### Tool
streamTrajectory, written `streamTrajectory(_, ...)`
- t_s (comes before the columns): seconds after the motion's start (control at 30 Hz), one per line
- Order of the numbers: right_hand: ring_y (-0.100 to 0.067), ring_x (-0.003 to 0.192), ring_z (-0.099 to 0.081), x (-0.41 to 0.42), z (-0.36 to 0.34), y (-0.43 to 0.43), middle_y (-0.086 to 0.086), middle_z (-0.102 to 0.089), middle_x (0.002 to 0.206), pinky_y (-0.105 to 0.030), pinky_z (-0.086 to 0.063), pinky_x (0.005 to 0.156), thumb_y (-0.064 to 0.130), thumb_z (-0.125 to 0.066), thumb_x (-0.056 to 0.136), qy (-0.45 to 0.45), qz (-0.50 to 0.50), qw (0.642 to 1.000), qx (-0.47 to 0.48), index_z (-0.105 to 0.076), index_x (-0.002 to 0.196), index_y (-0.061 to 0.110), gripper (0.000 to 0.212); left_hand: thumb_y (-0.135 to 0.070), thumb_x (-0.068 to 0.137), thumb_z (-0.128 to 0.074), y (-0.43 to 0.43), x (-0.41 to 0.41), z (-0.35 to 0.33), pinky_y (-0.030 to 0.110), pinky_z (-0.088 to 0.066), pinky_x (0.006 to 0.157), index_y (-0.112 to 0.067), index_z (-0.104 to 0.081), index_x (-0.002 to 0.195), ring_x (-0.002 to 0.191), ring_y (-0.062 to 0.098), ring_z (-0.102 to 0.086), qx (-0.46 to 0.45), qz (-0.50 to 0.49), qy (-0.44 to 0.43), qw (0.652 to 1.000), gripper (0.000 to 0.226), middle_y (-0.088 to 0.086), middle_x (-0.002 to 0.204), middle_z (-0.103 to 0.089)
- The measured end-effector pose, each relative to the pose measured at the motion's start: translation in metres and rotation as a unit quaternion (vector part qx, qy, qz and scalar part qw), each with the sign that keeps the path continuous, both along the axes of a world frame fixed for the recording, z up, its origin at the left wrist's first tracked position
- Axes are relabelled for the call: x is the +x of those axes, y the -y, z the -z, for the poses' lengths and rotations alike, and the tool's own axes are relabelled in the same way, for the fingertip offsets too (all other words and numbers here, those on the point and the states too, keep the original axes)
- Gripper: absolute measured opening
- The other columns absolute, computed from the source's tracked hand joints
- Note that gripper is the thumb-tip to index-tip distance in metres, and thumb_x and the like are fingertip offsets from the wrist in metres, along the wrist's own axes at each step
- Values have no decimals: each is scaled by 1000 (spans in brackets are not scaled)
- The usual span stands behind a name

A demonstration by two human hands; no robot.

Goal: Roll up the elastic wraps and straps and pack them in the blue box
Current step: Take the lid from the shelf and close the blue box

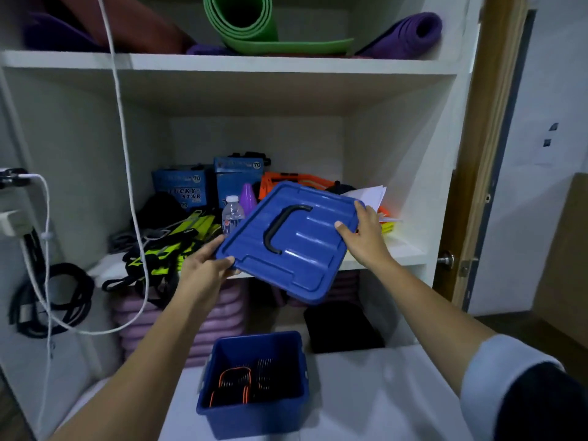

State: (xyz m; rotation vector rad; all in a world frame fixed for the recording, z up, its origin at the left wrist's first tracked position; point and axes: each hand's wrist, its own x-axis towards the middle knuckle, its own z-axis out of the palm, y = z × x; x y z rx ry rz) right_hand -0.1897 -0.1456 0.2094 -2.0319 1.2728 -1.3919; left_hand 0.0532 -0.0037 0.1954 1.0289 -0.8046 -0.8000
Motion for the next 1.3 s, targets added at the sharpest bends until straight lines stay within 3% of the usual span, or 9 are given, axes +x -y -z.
streamTrajectory(0.17, -33, 133, -34, 1, 53, 9, -16, -39, 143, -38, -28, 110, 33, -61, 88, -86, 22, 993, 81, -34, 142, 7, 66, 17, 86, -45, -9, 26, 44, 21, -56, 63, -1, -45, 132, 86, 16, -65, 73, 15, 42, 996, 49, 12, 109, -63)
streamTrajectory(0.27, -30, 125, -47, 4, 81, 7, -15, -50, 137, -33, -34, 106, 26, -62, 88, -121, -17, 983, 138, -46, 136, 7, 53, 18, 86, -44, -10, 38, 67, 18, -55, 61, 0, -47, 131, 76, 11, -67, 109, 16, 57, 992, 48, 8, 98, -66)
streamTrajectory(0.33, -27, 121, -52, 5, 98, 2, -13, -56, 131, -29, -36, 101, 21, -60, 90, -127, -19, 979, 161, -53, 131, 7, 44, 16, 87, -45, -10, 47, 83, 18, -54, 57, -3, -49, 128, 74, 12, -67, 124, 3, 53, 991, 45, 12, 101, -64)
streamTrajectory(0.43, -23, 108, -60, 8, 123, -9, -13, -67, 114, -20, -39, 88, 19, -63, 89, -120, -21, 970, 209, -64, 118, 7, 32, 8, 89, -51, -5, 63, 110, 19, -54, 59, 0, -49, 123, 80, 18, -63, 132, -58, 9, 990, 35, 15, 101, -63)
streamTrajectory(0.57, -25, 99, -62, 24, 158, -27, -15, -69, 101, -25, -43, 86, 15, -67, 86, -64, -8, 964, 259, -68, 107, 3, 25, -3, 87, -60, 8, 81, 145, 33, -51, 77, 6, -55, 118, 86, 24, -64, 183, -103, 0, 978, 32, 19, 105, -65)
streamTrajectory(0.7, -23, 89, -60, 48, 189, -40, -8, -61, 87, -27, -46, 84, 12, -69, 84, -26, 22, 960, 278, -66, 107, 0, 26, -6, 83, -66, 16, 93, 168, 34, -49, 82, 3, -62, 112, 96, 28, -63, 218, -109, 33, 969, 31, 15, 107, -67)
streamTrajectory(0.83, -19, 85, -59, 68, 218, -42, -10, -66, 87, -29, -48, 83, 12, -71, 81, -25, 55, 951, 303, -67, 106, 2, 27, -5, 80, -68, 30, 111, 189, 39, -53, 84, -2, -59, 120, 99, 28, -63, 252, -49, 90, 962, 41, 14, 114, -65)
streamTrajectory(1.0, -25, 92, -63, 88, 248, -45, -13, -69, 99, -24, -44, 77, 12, -70, 80, -51, 89, 944, 313, -68, 106, 5, 26, 5, 84, -60, 43, 119, 211, 35, -45, 84, -7, -48, 130, 99, 25, -55, 273, -7, 100, 957, 49, 9, 117, -56)
streamTrajectory(1.3, -17, 85, -58, 99, 283, -31, -8, -66, 96, -16, -39, 72, 11, -67, 84, -97, 114, 928, 342, -64, 115, 6, 32, 8, 83, -55, 70, 132, 242, 34, -42, 83, -13, -45, 128, 99, 24, -52, 319, 58, 124, 938, 51, 7, 116, -52)
